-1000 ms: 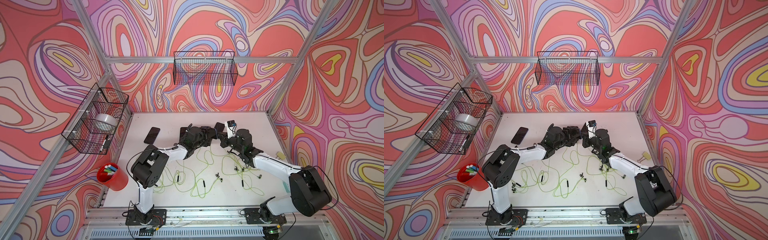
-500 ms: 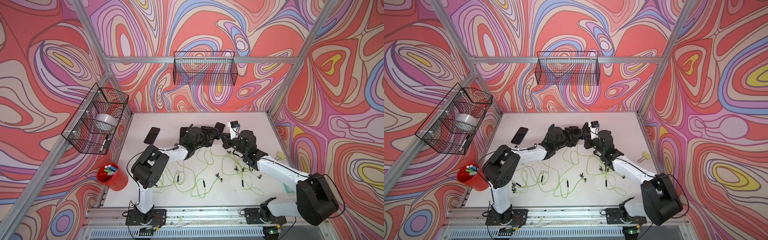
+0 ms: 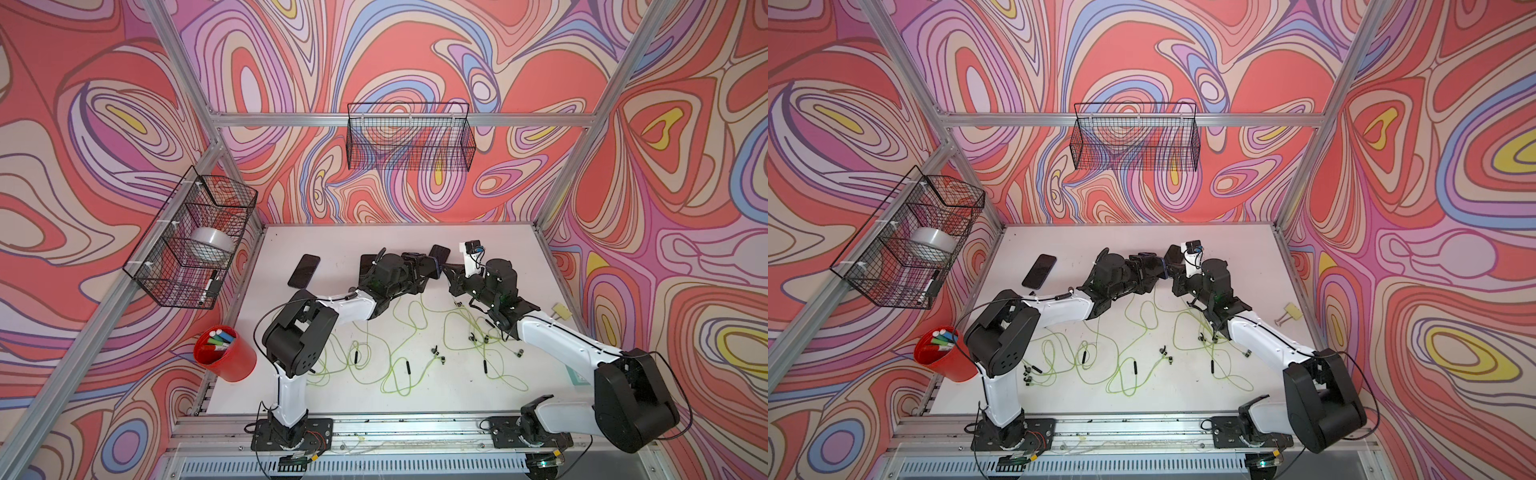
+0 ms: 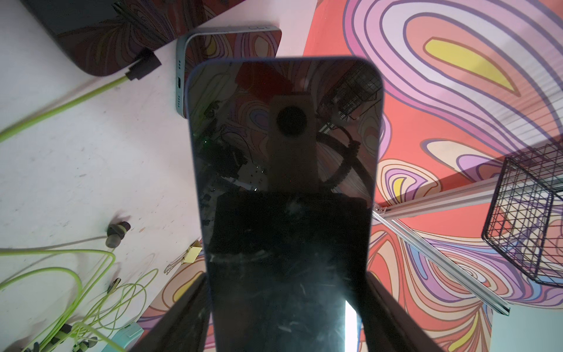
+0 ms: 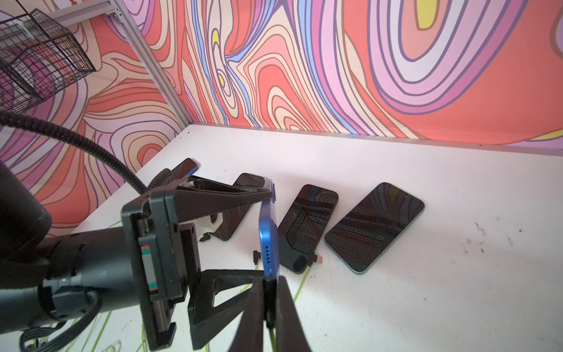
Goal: Plug wired earphones into phones
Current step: Insert the wired earphone into the phone.
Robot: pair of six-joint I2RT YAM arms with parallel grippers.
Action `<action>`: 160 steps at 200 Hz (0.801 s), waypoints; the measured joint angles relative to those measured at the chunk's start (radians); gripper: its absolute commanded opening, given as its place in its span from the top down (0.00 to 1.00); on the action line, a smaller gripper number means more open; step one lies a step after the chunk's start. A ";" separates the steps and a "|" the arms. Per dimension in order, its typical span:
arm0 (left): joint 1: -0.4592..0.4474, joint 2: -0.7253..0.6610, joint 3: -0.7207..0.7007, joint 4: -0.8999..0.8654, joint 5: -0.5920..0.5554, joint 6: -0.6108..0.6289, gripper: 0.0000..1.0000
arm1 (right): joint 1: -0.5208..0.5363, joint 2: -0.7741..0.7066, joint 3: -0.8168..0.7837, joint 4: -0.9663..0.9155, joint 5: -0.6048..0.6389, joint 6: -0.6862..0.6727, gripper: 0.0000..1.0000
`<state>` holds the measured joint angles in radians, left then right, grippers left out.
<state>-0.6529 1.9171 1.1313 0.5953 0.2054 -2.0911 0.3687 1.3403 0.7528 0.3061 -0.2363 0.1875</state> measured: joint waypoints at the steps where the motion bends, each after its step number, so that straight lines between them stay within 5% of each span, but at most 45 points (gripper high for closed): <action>1: 0.000 0.000 0.000 0.000 0.000 0.000 1.00 | 0.000 0.000 0.000 0.000 0.000 0.000 1.00; 160: 0.005 0.000 0.000 -0.002 -0.013 0.000 1.00 | -0.001 0.066 0.000 0.068 -0.014 -0.029 1.00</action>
<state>-0.6479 1.9171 1.1313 0.5938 0.1921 -2.0911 0.3679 1.4063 0.7532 0.3744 -0.2508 0.1585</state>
